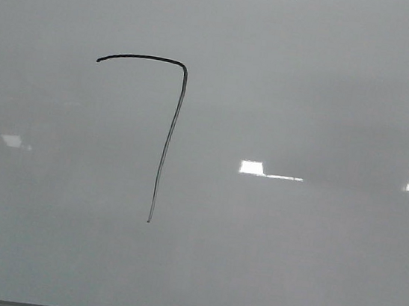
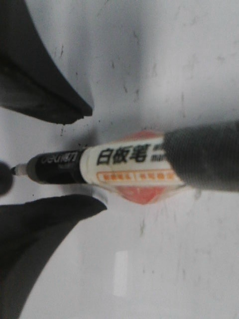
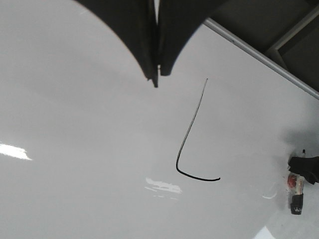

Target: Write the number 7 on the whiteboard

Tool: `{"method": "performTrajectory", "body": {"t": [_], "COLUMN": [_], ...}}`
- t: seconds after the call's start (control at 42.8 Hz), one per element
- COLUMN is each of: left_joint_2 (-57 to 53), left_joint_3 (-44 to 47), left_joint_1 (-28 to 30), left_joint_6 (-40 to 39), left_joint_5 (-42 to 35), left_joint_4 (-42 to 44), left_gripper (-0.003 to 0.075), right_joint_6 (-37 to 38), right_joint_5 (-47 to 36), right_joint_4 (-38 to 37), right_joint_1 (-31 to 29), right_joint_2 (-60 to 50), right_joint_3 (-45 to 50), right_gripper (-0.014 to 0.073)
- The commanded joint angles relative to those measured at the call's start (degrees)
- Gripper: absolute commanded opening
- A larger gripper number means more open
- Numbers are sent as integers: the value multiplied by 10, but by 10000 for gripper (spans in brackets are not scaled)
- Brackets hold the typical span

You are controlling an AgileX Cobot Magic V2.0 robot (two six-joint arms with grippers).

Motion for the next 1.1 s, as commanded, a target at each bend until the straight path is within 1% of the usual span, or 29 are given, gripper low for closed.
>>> {"method": "performTrajectory", "body": {"t": [0.0,0.14,0.304,0.444,0.537,0.63,0.747,0.887,1.004,1.074], "left_joint_2": [-15,-20,-88,-190,-269,-357,-460,-565,-621,-648], "left_joint_3": [-18,-18,-12,9,28,55,82,103,104,104], "left_joint_1": [1,1,1,1,1,1,1,1,1,1], "left_joint_6": [-3,-3,-3,-3,1,1,1,1,1,1], "left_joint_5": [-30,-27,-11,-6,14,37,68,121,148,152], "left_joint_4": [-4,-4,-4,-4,-3,-3,-3,-3,-3,-4], "left_gripper": [430,486,480,457,410,335,221,81,-19,-20], "right_joint_6": [-2,-2,-2,-2,-2,-2,-2,-2,-2,-2], "right_joint_5": [-37,-37,-37,-37,-37,-37,-36,-35,-35,-34], "right_joint_4": [12,12,12,12,12,12,12,12,12,12], "right_joint_1": [-4,-4,-4,-4,-4,-4,-4,-4,-4,-4], "right_joint_2": [1,1,1,1,1,1,1,1,1,1], "right_joint_3": [-15,-15,-15,-15,-15,-15,-15,-15,-15,-15], "right_gripper": [-68,-68,-68,-68,-68,-68,-68,-68,-68,-68]}}
